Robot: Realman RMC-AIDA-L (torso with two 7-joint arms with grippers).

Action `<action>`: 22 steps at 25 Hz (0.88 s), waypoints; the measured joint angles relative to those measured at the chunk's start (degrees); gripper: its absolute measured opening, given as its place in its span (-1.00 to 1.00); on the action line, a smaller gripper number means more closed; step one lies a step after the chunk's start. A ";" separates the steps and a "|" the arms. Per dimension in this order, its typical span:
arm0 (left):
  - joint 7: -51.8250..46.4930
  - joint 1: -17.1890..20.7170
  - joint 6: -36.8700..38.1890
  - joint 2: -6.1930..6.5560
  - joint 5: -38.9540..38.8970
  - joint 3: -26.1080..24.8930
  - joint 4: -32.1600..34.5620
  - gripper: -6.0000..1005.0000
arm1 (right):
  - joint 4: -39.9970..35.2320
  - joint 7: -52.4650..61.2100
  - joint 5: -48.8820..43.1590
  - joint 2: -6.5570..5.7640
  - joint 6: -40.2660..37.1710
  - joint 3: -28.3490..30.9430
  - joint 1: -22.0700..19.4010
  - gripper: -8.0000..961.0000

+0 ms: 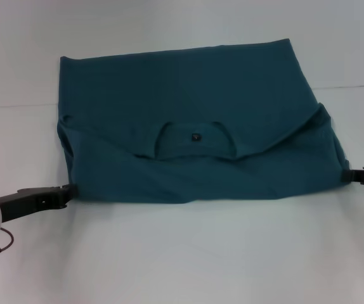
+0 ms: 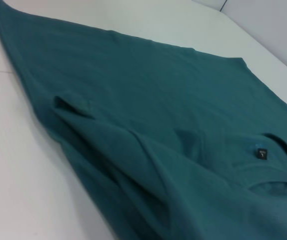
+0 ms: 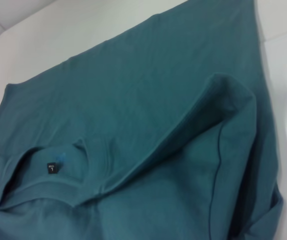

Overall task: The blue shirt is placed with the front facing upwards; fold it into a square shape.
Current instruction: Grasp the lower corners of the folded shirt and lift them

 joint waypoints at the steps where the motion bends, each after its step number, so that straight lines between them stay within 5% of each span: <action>1: -0.16 0.32 0.60 0.04 0.01 -0.04 0.48 -0.99 | -0.06 -0.44 0.18 -0.04 -0.47 0.04 -0.40 -0.96; 22: -1.78 5.00 33.03 2.12 5.94 -11.05 8.01 -0.99 | -6.64 -17.42 5.85 -0.02 -24.50 2.45 -16.86 -0.96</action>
